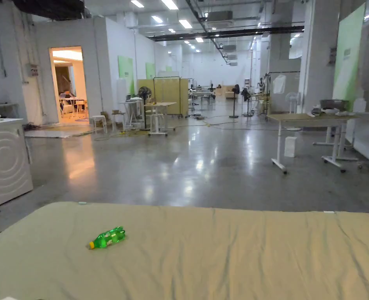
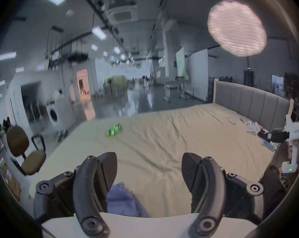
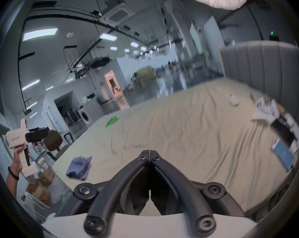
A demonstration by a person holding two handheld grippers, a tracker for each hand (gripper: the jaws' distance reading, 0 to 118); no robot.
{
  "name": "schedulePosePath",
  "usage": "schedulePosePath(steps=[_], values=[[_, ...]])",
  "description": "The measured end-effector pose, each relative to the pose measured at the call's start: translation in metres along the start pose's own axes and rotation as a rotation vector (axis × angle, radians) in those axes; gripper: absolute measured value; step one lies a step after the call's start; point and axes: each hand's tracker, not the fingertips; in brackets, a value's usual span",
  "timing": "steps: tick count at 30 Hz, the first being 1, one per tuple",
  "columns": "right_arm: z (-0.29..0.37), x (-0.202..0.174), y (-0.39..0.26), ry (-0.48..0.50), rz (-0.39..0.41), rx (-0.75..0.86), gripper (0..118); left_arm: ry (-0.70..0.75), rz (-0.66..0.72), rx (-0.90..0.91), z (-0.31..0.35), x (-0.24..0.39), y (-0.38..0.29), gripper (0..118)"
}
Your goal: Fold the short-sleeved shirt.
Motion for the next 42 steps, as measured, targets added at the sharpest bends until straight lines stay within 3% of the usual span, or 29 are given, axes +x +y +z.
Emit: schedulePosePath(steps=[2,5,8,10,12,13,16,21,24,28,30,34,42], values=[[0.011,-0.007,0.012,-0.058,0.081,0.053,0,-0.045,0.032,0.006,0.0,0.028,0.005,71],[0.02,-0.017,0.02,-0.135,0.245,0.117,0,-0.095,0.123,0.071,0.006,0.053,0.005,55],[0.029,-0.019,0.025,-0.095,0.213,0.146,0,-0.054,0.081,0.122,0.019,0.086,0.011,47],[0.034,-0.022,0.028,-0.086,0.221,0.163,0,-0.055,0.022,0.139,0.024,0.103,0.013,22],[0.041,-0.03,0.034,-0.102,0.237,0.184,0,-0.068,0.035,0.127,0.03,0.117,0.011,14],[0.042,-0.032,0.035,-0.104,0.235,0.188,0,-0.079,0.049,0.123,0.031,0.121,0.01,4],[0.045,-0.034,0.032,-0.086,0.211,0.195,0,-0.068,0.068,0.216,0.047,0.137,0.006,0],[0.052,-0.043,0.031,-0.093,0.276,0.214,0,-0.035,0.049,0.171,0.053,0.137,0.011,0],[0.053,-0.041,0.029,-0.089,0.232,0.22,0,-0.055,0.099,0.176,0.056,0.129,0.011,0],[0.054,-0.046,0.03,-0.125,0.31,0.248,0,-0.045,0.082,0.173,0.056,0.127,0.013,0],[0.053,-0.044,0.027,-0.124,0.242,0.195,0,-0.045,0.087,0.175,0.056,0.126,0.014,0],[0.053,-0.045,0.029,-0.122,0.275,0.212,0,-0.059,0.103,0.174,0.054,0.123,0.012,0],[0.053,-0.047,0.029,-0.113,0.255,0.201,0,-0.059,0.102,0.172,0.054,0.123,0.012,0]])
